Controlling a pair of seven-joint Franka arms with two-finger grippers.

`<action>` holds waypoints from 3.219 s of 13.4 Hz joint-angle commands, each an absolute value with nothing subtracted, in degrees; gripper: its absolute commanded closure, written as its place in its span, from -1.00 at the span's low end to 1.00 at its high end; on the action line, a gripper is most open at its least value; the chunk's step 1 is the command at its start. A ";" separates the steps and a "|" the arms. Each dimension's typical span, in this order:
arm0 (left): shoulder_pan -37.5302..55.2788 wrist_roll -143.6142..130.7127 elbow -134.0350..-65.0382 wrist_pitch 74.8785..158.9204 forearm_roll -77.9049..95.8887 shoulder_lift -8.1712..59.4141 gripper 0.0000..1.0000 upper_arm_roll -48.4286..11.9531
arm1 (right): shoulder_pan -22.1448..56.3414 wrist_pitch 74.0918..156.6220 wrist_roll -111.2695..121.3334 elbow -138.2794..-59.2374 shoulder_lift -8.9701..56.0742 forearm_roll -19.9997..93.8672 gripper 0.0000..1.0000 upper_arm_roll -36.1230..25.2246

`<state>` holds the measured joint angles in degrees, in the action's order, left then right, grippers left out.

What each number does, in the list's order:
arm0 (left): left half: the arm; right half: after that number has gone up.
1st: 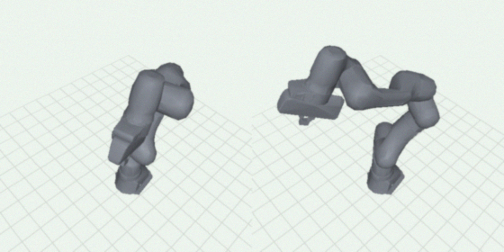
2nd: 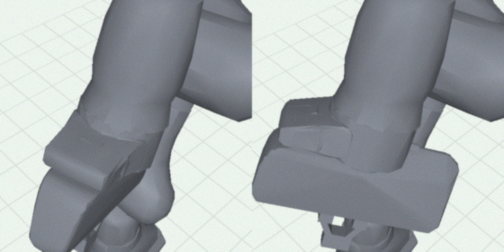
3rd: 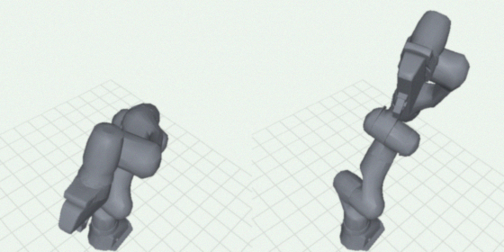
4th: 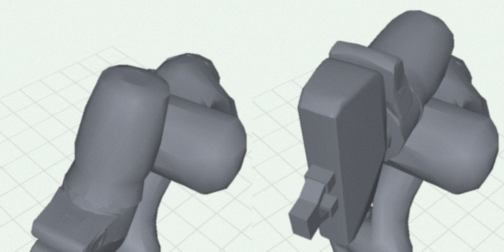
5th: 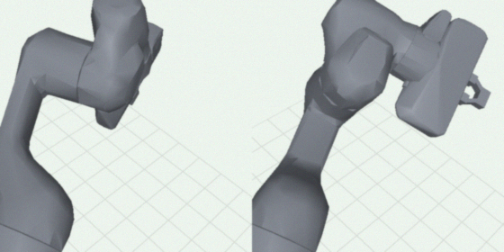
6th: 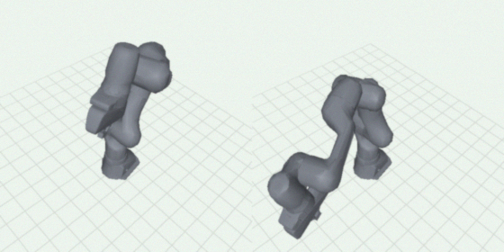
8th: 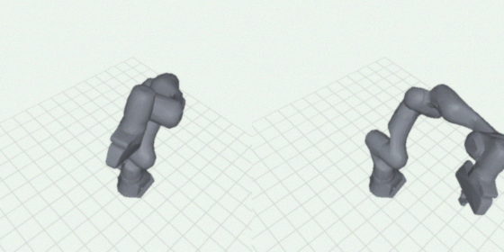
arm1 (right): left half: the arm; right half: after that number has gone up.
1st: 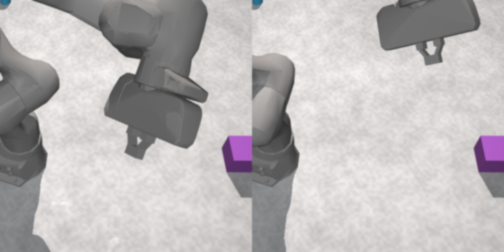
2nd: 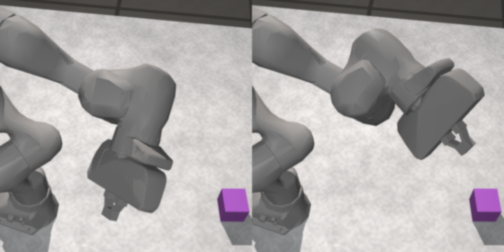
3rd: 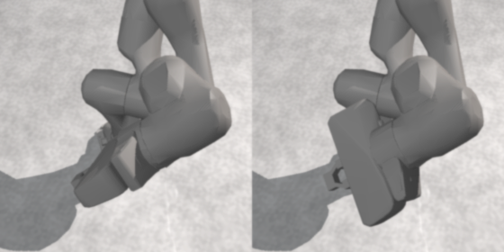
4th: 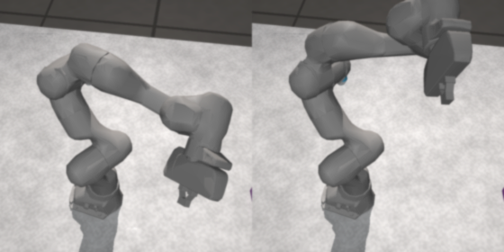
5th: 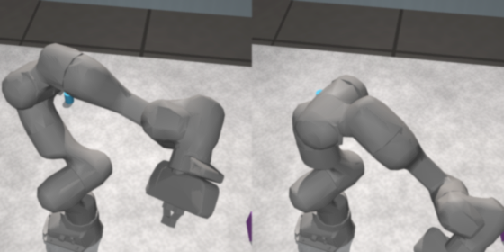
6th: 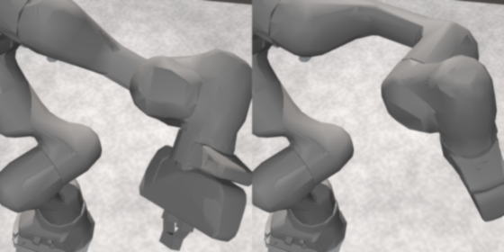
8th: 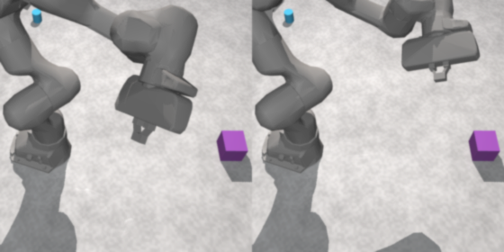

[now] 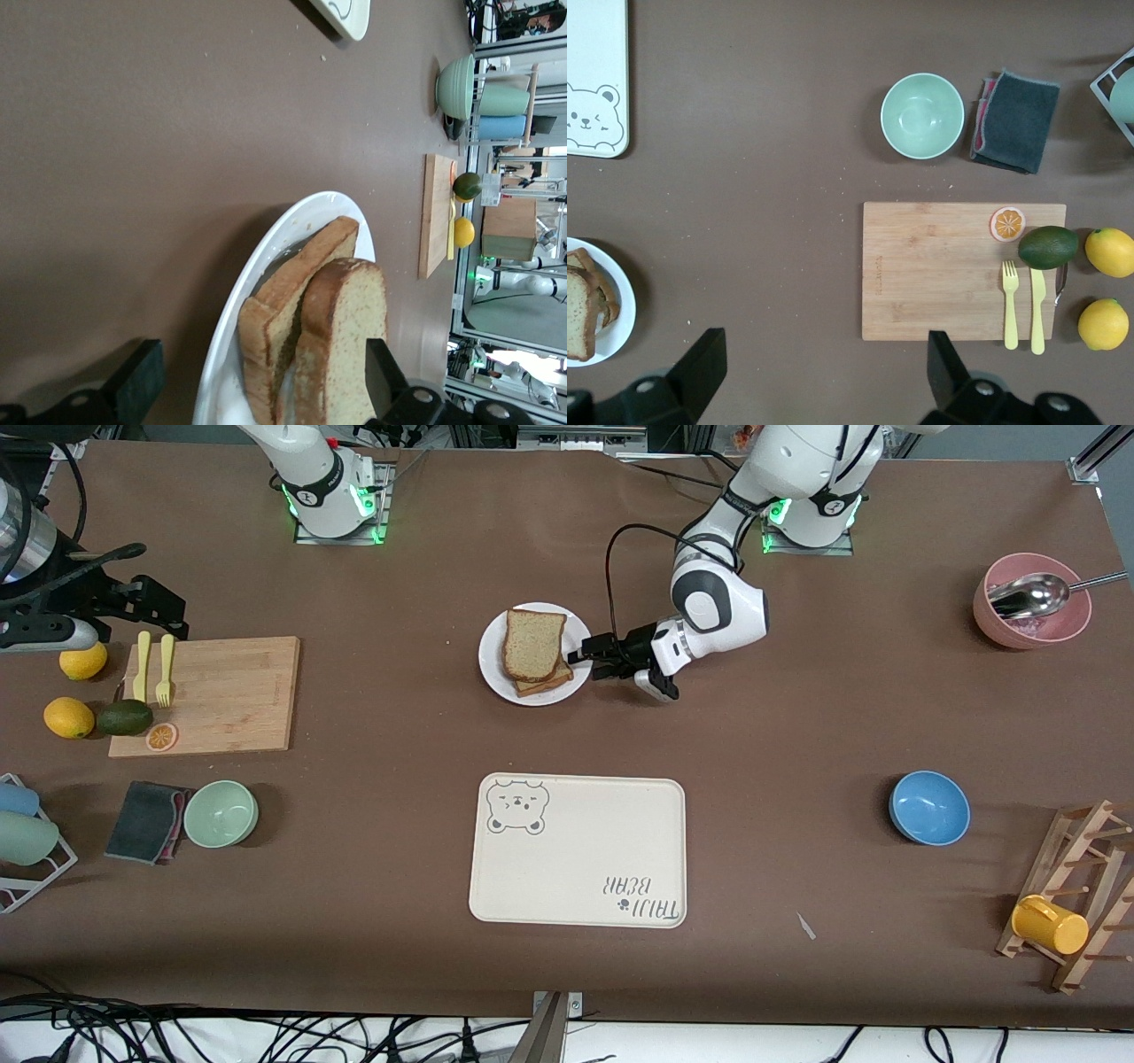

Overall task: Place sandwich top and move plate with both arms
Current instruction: 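Grasp the plate rim with the left gripper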

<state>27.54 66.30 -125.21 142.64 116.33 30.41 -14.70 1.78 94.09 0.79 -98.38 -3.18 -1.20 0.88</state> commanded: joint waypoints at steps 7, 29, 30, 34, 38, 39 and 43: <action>28.56 70.40 -126.39 142.56 118.82 30.32 -1.00 -16.26 | 1.23 93.96 1.41 -97.30 -2.90 -1.14 -1.00 1.76; 28.04 73.13 -128.93 142.65 118.04 30.94 0.52 -16.26 | 1.32 93.87 1.32 -97.29 -2.90 -1.05 -1.00 1.76; 28.04 73.13 -128.94 142.65 118.04 30.94 0.58 -16.26 | 1.32 93.87 1.41 -97.29 -2.90 -1.05 -1.00 1.76; 27.95 73.13 -128.94 142.65 118.04 30.94 0.59 -16.26 | 1.23 93.87 1.41 -97.29 -2.81 -1.05 -1.00 1.67; 27.95 73.13 -129.02 142.65 118.04 30.94 0.85 -16.26 | 1.23 93.87 1.41 -97.29 -2.90 -1.05 -1.00 1.67; 27.95 73.13 -129.02 142.65 118.04 30.94 0.87 -16.26 | 1.23 93.78 1.41 -97.29 -2.90 -1.05 -1.00 1.58; 27.95 73.13 -129.28 142.65 118.04 31.20 0.88 -16.26 | 1.23 93.78 1.41 -97.29 -2.90 -1.05 -1.00 1.58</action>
